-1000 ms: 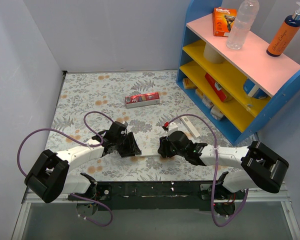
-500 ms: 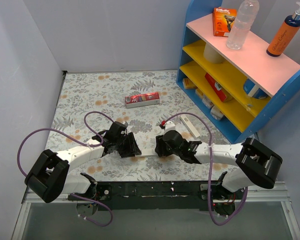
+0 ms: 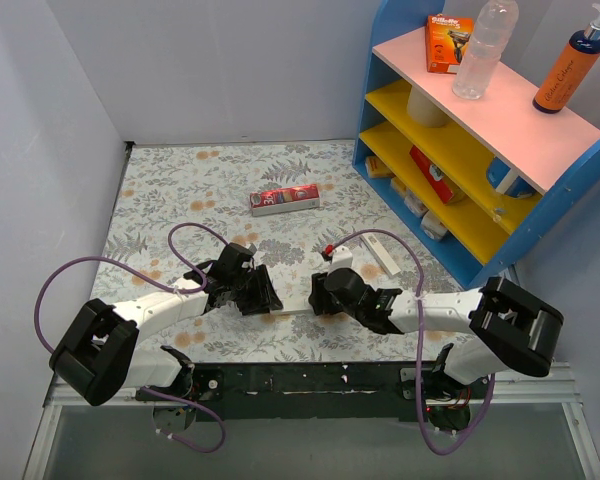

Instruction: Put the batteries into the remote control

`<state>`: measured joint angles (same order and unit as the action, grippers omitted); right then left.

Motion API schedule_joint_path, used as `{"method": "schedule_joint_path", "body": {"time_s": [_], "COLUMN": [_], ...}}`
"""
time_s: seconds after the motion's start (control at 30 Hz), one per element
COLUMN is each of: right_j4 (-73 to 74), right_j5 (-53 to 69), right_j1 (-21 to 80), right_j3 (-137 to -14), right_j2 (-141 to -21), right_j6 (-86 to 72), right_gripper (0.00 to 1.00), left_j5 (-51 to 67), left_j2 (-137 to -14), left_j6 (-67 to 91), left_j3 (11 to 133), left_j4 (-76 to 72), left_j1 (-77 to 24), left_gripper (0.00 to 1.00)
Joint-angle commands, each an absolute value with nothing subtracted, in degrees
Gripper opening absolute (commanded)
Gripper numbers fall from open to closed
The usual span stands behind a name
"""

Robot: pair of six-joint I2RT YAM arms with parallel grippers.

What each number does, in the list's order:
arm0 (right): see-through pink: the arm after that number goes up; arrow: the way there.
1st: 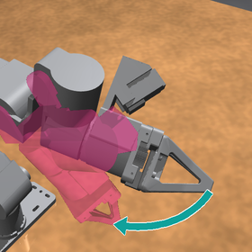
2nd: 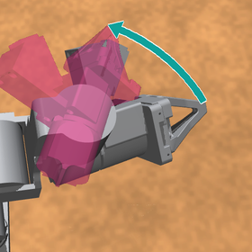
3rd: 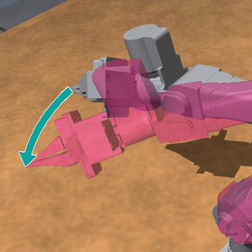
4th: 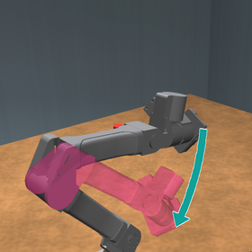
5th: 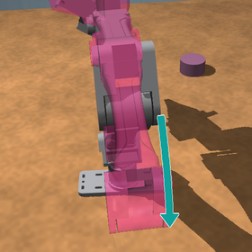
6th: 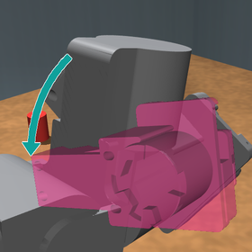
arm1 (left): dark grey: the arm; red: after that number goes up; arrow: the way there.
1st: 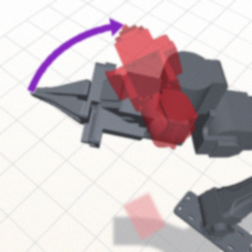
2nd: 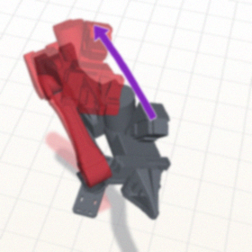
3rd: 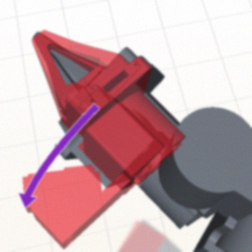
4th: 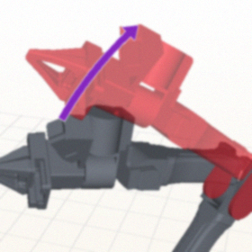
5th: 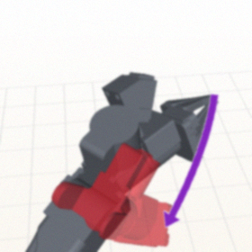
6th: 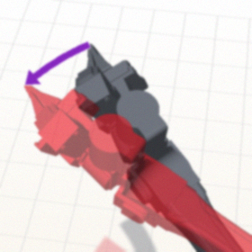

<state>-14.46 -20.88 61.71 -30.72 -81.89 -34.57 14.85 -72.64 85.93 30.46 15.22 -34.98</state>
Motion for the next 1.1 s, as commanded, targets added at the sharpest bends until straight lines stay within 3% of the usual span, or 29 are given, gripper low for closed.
{"method": "schedule_joint_path", "body": {"time_s": [0.0, 0.37, 0.73, 0.97, 1.07], "right_j4": [-7.92, 2.28, 7.03, 9.48, 11.68], "right_j5": [-15.03, -19.24, -21.53, -22.76, -25.04], "right_j1": [63.98, 63.98, 62.75, 61.09, 58.81], "right_j3": [-28.82, -37.61, -38.50, -38.85, -39.02], "right_j2": [-82.54, -78.40, -74.62, -70.33, -66.21], "right_j6": [-32.96, -32.52, -36.91, -36.57, -35.95], "right_gripper": [0.60, 0.72, 0.72, 0.69, 0.70], "left_j5": [15.73, 14.15, 13.27, 9.85, 3.45], "left_j2": [-70.84, -71.02, -70.23, -67.60, -62.07], "left_j6": [86.13, 86.05, 85.96, 85.96, 85.17], "left_j3": [30.23, 30.50, 30.94, 32.16, 34.01], "left_j4": [14.32, 14.94, 15.47, 18.09, 20.73], "left_j1": [-34.98, -34.98, -34.98, -34.98, -34.98], "left_gripper": [0.43, 0.48, 0.56, 0.74, 0.96]}}
